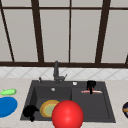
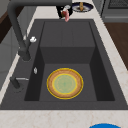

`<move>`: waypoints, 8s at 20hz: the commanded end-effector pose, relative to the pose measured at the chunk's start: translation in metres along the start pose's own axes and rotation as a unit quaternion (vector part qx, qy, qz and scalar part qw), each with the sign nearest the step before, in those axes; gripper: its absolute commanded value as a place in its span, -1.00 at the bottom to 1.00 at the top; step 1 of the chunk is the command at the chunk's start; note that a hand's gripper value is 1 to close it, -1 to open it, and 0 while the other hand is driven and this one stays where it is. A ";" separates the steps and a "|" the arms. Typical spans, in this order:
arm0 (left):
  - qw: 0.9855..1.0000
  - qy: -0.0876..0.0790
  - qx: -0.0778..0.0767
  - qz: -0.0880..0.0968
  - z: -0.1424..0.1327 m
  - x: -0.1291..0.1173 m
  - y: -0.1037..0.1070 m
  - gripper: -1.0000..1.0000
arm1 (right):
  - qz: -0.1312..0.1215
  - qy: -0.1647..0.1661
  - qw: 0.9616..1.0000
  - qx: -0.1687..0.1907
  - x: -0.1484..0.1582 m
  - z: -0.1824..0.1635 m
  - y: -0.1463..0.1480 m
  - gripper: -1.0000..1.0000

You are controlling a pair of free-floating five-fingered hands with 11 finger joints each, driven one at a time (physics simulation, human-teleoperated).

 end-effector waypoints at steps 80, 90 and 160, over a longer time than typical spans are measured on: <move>1.000 0.000 0.000 0.000 0.000 0.000 0.000 0.00 | -0.045 -0.021 0.995 0.085 -0.430 0.042 0.077 1.00; 1.000 0.000 0.000 0.000 0.000 0.000 0.000 0.00 | -0.059 -0.026 0.998 0.028 -0.435 0.090 0.086 1.00; 1.000 0.000 0.000 0.000 0.000 0.000 0.000 0.00 | 0.052 0.026 0.997 0.050 -0.356 0.203 0.140 -1.00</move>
